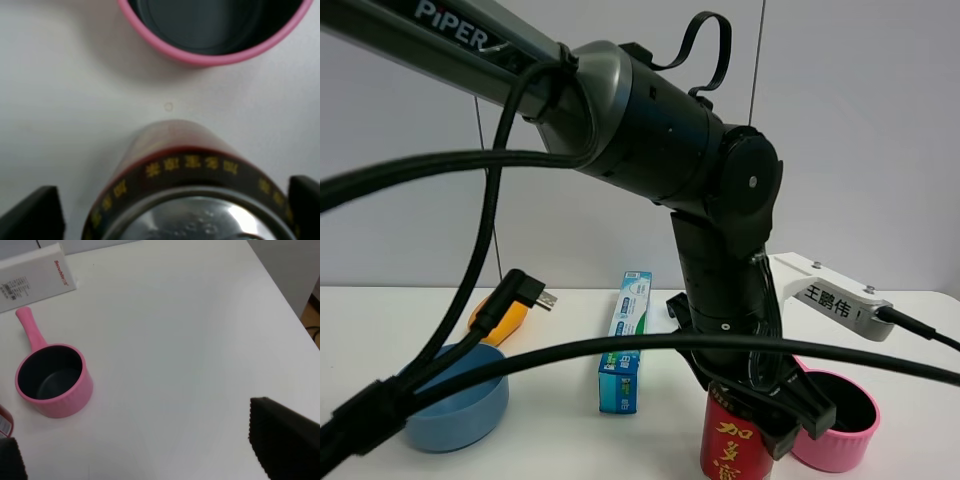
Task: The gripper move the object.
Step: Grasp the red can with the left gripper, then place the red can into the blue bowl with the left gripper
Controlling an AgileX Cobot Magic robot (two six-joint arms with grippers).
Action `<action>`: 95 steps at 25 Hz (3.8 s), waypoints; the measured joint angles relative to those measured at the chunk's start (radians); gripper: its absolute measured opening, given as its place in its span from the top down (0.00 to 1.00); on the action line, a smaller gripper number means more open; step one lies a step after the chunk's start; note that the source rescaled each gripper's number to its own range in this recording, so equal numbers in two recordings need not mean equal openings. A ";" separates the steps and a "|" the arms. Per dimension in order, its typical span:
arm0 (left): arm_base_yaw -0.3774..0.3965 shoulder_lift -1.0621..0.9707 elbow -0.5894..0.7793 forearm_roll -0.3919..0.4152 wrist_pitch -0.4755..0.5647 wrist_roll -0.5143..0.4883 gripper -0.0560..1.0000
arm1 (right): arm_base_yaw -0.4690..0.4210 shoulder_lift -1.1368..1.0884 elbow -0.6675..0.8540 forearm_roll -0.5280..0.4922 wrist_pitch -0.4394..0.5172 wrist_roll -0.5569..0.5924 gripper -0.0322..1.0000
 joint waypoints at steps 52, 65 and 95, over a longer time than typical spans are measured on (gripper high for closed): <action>0.664 -0.610 0.338 0.064 0.248 -0.268 0.92 | 0.000 0.000 0.000 0.000 0.000 0.000 0.00; 0.664 -0.627 0.646 0.024 -0.039 -0.268 0.92 | 0.000 0.000 0.000 0.000 0.000 0.000 0.00; 0.586 -0.562 0.674 0.024 -0.135 -0.258 0.92 | 0.000 0.000 0.000 0.000 0.000 0.000 0.00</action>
